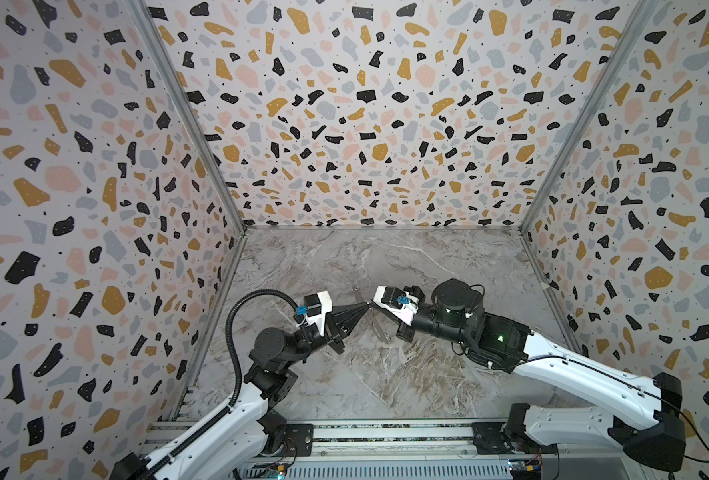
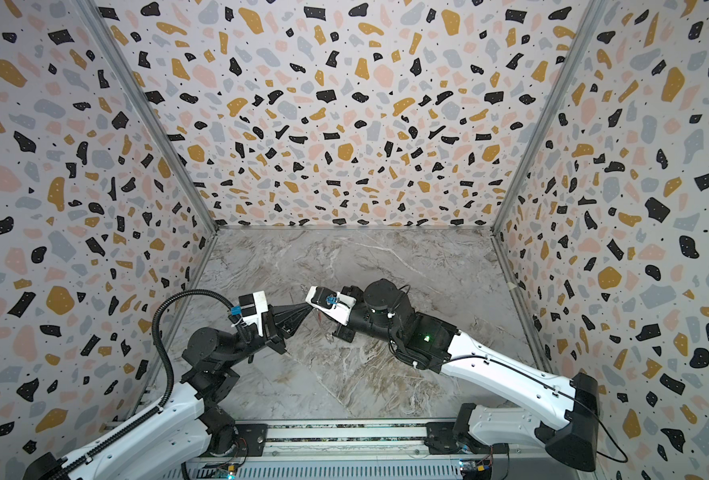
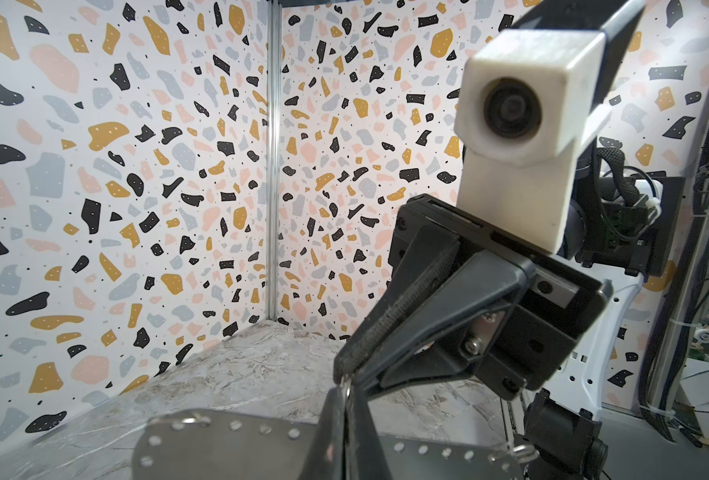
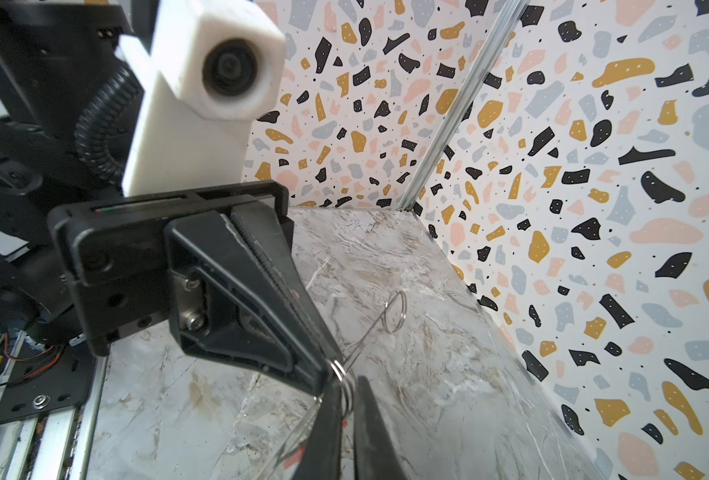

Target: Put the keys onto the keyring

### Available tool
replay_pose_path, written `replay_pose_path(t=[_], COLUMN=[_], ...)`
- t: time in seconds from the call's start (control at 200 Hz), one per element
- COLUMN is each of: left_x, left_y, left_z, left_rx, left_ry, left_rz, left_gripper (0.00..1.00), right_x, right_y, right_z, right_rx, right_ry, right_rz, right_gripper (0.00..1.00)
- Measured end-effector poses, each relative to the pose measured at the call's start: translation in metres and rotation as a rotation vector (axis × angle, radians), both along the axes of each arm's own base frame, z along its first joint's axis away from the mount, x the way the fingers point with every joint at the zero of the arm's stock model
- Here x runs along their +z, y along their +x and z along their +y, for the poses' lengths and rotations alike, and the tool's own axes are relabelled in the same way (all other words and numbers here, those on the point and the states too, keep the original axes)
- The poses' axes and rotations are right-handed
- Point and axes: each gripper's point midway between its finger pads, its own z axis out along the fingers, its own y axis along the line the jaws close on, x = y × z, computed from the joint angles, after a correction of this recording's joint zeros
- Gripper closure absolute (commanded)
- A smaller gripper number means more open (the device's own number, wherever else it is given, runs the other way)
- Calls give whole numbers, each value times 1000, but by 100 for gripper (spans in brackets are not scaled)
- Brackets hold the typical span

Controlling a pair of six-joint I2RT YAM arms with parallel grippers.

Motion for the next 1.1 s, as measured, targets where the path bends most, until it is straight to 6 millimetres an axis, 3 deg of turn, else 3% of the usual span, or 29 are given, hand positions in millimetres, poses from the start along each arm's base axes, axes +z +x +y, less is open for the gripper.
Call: replay_pose_path(t=[0.4, 0.531, 1.096], left_x=[-2, -5, -7], left_y=[0, 1, -1], left_z=[-1, -1, -11], left_rx=[-2, 0, -50], left_ry=[9, 21, 91], left_rz=[4, 6, -16], left_gripper=[100, 100, 100], right_x=[-3, -7, -9], right_y=[4, 4, 0], right_z=[2, 2, -8], right_rx=[9, 22, 130], right_ry=[-11, -21, -34], right_rz=[17, 32, 126], right_gripper=[91, 98, 94])
